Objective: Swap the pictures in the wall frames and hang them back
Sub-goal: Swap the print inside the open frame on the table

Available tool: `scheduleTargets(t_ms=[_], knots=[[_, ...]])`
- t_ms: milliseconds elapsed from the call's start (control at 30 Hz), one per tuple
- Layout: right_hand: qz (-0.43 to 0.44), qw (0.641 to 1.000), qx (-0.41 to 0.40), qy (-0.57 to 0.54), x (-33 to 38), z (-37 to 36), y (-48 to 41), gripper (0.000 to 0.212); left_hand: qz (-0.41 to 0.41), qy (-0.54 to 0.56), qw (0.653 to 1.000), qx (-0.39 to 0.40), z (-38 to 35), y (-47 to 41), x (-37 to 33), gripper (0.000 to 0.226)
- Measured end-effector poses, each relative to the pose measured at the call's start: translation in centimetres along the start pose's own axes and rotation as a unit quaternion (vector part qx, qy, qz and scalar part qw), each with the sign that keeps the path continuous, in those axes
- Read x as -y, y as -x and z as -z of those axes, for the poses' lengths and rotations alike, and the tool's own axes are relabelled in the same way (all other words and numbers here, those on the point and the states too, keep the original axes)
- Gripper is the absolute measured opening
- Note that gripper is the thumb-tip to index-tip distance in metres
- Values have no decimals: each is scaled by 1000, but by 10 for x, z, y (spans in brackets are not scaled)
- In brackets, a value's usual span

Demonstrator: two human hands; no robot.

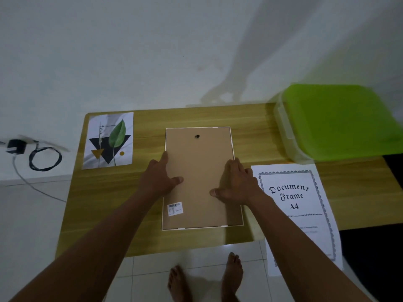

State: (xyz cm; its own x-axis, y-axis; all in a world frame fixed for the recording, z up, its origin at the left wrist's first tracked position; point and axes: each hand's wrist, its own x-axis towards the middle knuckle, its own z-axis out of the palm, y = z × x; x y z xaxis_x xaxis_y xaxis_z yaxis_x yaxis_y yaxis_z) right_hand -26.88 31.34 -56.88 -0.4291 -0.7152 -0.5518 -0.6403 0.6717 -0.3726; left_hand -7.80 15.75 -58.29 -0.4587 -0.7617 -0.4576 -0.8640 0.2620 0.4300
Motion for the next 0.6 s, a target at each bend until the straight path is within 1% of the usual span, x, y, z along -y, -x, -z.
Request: scheduleTargets(t_ms=[200,333,433,500,600], knots=[[39,998,-40,41,-2,-8,-1,124,-4,-46,999,-8,-5,-1,-6,105],[63,994,-13,85,-2,-8,-8,122,-40,-177,983,-7,-5,-3,-13,97],[67,993,0,93,-2,-7,-10,122,-59,-247,967,0,-1,-7,-12,95],[70,993,5,90,-2,-7,-10,122,-69,-266,962,5,0,-7,-9,96],[72,995,18,68,-1,-6,-11,123,-84,-240,967,-6,1,-6,-3,97]])
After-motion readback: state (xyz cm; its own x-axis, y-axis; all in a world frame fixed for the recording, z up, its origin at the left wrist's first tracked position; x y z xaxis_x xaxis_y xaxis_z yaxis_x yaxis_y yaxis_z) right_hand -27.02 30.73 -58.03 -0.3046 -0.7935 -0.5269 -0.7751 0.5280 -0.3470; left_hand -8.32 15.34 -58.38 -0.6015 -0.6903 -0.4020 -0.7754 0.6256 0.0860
